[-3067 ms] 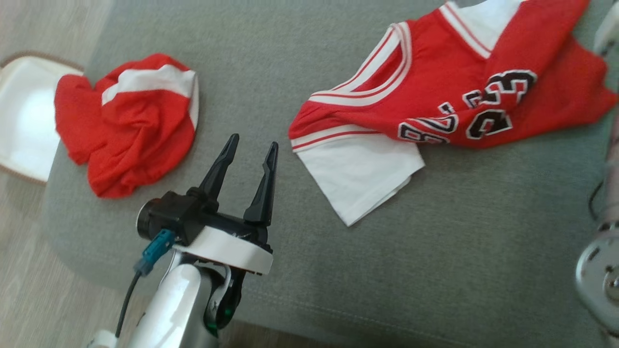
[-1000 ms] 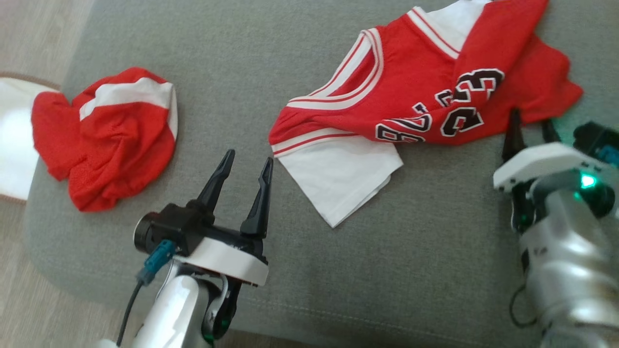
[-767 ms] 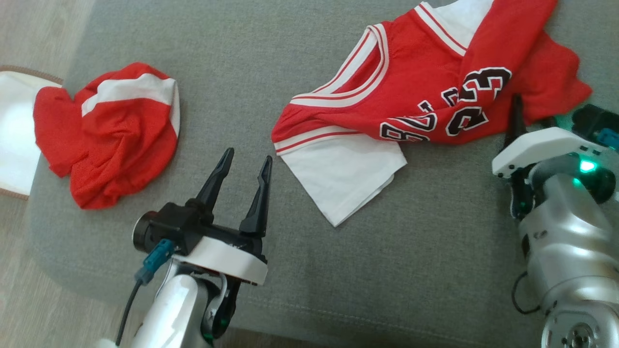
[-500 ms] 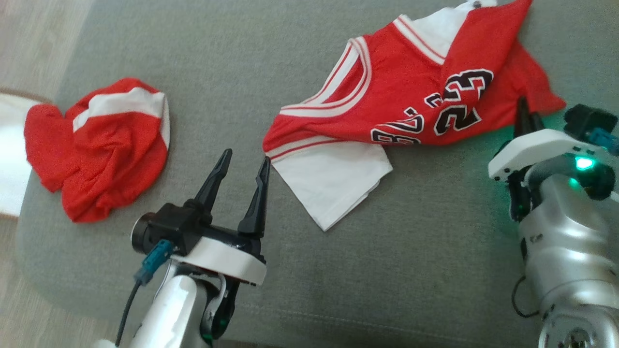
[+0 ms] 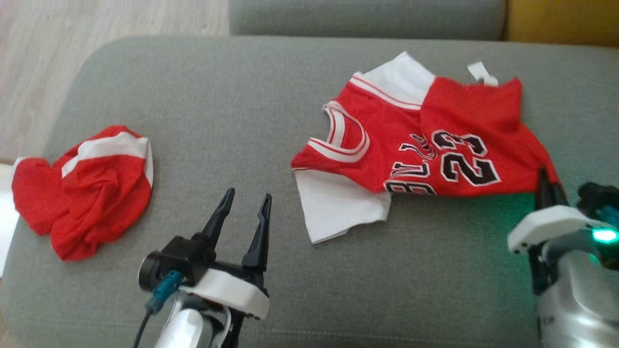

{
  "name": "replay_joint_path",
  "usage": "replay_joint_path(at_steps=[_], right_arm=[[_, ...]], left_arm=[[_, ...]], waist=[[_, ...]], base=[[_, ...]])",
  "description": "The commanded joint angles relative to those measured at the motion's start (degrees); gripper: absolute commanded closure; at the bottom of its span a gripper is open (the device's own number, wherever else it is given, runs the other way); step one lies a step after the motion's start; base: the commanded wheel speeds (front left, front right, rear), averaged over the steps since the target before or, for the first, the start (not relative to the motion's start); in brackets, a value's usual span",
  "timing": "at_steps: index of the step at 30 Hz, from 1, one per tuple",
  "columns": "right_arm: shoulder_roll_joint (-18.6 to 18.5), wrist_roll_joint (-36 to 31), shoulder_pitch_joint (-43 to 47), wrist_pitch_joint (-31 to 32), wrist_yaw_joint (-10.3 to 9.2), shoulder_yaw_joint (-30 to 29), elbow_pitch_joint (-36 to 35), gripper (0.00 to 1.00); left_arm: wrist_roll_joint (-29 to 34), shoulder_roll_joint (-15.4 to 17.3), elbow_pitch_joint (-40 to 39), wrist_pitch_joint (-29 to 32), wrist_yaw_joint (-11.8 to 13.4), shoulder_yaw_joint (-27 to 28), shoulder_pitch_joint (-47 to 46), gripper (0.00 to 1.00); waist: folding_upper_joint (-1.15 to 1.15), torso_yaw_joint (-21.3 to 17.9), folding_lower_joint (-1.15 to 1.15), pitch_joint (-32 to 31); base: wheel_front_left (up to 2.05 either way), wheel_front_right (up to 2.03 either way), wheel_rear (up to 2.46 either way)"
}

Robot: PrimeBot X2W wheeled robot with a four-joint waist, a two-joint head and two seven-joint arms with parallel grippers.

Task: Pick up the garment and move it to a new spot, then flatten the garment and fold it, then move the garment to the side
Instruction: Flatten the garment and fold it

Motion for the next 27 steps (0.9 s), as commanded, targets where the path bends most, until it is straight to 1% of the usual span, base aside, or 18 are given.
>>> replay_joint_path(at_steps=[1, 5, 8, 10, 12, 14, 17, 19, 20, 24, 27], right_arm=[[-0.13, -0.56, -0.07, 0.70, -0.04, 0.60, -3.64, 1.00], [-0.13, -0.03, 5.04, 6.48, -0.04, -0.41, -14.14, 1.00], [-0.13, 1.01, 7.55, 11.51, -0.04, 1.56, -21.74, 1.00], [-0.13, 0.16, 8.34, 14.26, -0.04, 3.01, -26.15, 1.00], [-0.13, -0.85, 8.00, 16.80, -0.04, 4.16, -29.50, 1.00], [-0.13, -2.67, 6.59, 19.34, -0.04, 5.30, -31.36, 1.00], [-0.13, -5.52, 3.20, 22.91, -0.04, 7.41, -30.68, 1.00], [-0.13, -6.79, 0.29, 24.58, -0.04, 8.41, -28.49, 1.00], [-0.13, -8.79, -1.13, 25.14, -0.04, 8.87, -27.03, 1.00], [-0.13, -15.69, -6.89, 25.13, -0.04, 7.61, -20.29, 1.00], [-0.24, -18.63, -9.40, 24.26, -0.04, 6.34, -16.66, 1.00]], left_arm=[[-0.53, 0.28, -1.69, -0.70, 0.42, 1.47, -1.39, 0.00], [-0.76, 0.28, -1.82, -0.70, 0.57, 0.87, -0.98, 0.00], [-0.84, 0.28, -1.91, -0.70, 0.58, 0.57, -0.94, 0.00], [-0.80, 0.28, -1.91, -0.70, 0.40, 0.30, -1.06, 0.00], [-0.79, 0.28, -1.94, -0.70, 0.25, 0.09, -1.40, 0.00], [-0.82, 0.28, -2.00, -0.70, 0.13, 0.04, -1.80, 0.00], [-0.87, 0.28, -1.91, -0.70, -0.21, -0.22, -2.38, 0.00], [-0.98, 0.28, -1.84, -0.70, -0.44, -0.51, -2.79, 0.00], [-1.09, 0.28, -1.79, -0.70, -0.45, -0.57, -3.01, 0.00], [-1.42, 0.28, -1.73, -0.70, -0.63, -0.53, -3.99, 0.00], [-1.53, 0.28, -1.72, -0.70, -0.79, -0.41, -4.42, 0.00]], waist=[[0.00, -0.69, 0.00, -1.07], [0.00, -0.42, 0.00, -1.73], [0.00, 0.03, 0.00, -1.77], [0.00, 0.68, 0.00, -1.47], [0.00, 1.49, 0.00, -0.94], [0.00, 2.34, 0.00, -0.23], [0.00, 3.83, 0.00, 0.94], [0.00, 4.87, 0.00, 1.85], [0.00, 5.41, 0.00, 2.26], [0.00, 7.59, 0.00, 3.87], [0.00, 8.52, 0.00, 4.63]], base=[[0.00, 0.00, 0.00], [0.00, 0.00, 0.00], [0.00, 0.00, 0.00], [0.00, 0.00, 0.00], [0.00, 0.00, 0.00], [0.00, 0.00, 0.00], [0.00, 0.00, 0.00], [0.00, 0.00, 0.00], [0.00, 0.00, 0.00], [0.00, 0.00, 0.00], [0.00, 0.00, 0.00]])
